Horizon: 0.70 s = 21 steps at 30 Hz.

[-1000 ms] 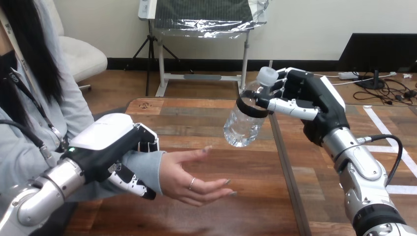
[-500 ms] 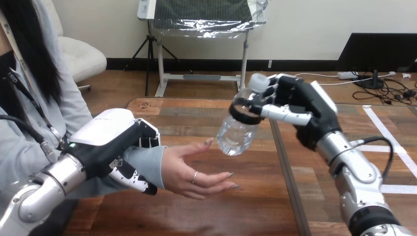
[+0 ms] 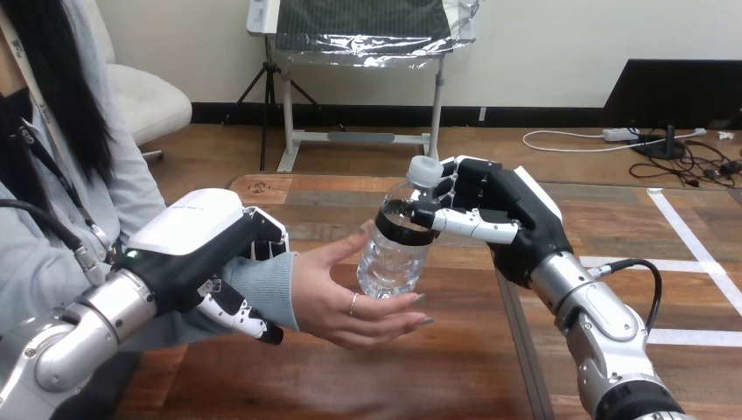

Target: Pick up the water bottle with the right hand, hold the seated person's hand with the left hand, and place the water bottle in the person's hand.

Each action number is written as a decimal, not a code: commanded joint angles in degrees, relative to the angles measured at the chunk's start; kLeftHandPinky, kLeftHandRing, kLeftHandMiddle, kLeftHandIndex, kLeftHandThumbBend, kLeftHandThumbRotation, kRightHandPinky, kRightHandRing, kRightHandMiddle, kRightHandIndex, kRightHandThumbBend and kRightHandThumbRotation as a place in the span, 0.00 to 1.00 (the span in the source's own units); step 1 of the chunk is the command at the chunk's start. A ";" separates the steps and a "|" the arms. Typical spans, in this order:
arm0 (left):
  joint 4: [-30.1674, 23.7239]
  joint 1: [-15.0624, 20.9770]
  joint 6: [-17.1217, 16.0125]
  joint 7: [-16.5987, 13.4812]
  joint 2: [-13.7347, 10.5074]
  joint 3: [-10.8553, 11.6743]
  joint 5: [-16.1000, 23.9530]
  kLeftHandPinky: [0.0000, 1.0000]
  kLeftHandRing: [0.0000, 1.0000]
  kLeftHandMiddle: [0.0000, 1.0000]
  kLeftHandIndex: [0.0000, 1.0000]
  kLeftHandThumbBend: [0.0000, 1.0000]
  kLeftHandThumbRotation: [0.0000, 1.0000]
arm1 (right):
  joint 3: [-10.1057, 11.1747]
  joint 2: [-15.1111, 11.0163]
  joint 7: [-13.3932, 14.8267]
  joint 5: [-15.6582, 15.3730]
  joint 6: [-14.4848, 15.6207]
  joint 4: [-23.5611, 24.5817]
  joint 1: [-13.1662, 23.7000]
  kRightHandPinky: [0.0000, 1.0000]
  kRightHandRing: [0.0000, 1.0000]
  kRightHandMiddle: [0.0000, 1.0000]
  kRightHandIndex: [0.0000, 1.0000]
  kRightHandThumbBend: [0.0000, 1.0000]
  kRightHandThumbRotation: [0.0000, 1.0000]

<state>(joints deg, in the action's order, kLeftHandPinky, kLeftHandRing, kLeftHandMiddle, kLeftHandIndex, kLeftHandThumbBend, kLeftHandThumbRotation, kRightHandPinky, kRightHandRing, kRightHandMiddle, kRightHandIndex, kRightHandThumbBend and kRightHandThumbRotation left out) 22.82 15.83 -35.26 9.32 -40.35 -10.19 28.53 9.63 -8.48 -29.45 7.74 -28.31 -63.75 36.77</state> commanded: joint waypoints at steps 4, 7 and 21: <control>-5.05 4.58 0.08 -0.12 0.32 2.60 -2.47 0.23 0.29 0.36 0.36 0.90 0.00 | 0.18 0.99 -0.73 0.75 -2.15 1.16 1.04 0.31 0.38 0.44 0.46 0.71 0.00; -5.33 4.56 0.28 -0.07 0.46 2.55 -2.57 0.23 0.29 0.36 0.36 0.90 0.00 | 0.07 1.29 -0.91 0.72 -2.40 1.06 0.71 0.30 0.37 0.44 0.46 0.71 0.00; -6.75 4.16 1.65 0.77 1.08 2.27 -3.46 0.23 0.28 0.36 0.36 0.91 0.00 | -0.96 2.43 -0.69 -0.17 -2.41 1.25 -1.24 0.31 0.38 0.44 0.46 0.71 0.00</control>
<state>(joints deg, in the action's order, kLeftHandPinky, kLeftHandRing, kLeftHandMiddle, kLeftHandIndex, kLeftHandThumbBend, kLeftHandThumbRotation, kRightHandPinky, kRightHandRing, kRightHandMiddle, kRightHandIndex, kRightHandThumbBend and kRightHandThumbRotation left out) 20.53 15.83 -33.42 10.21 -39.92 -10.19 27.33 8.89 -6.57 -30.13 7.52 -28.64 -63.75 33.54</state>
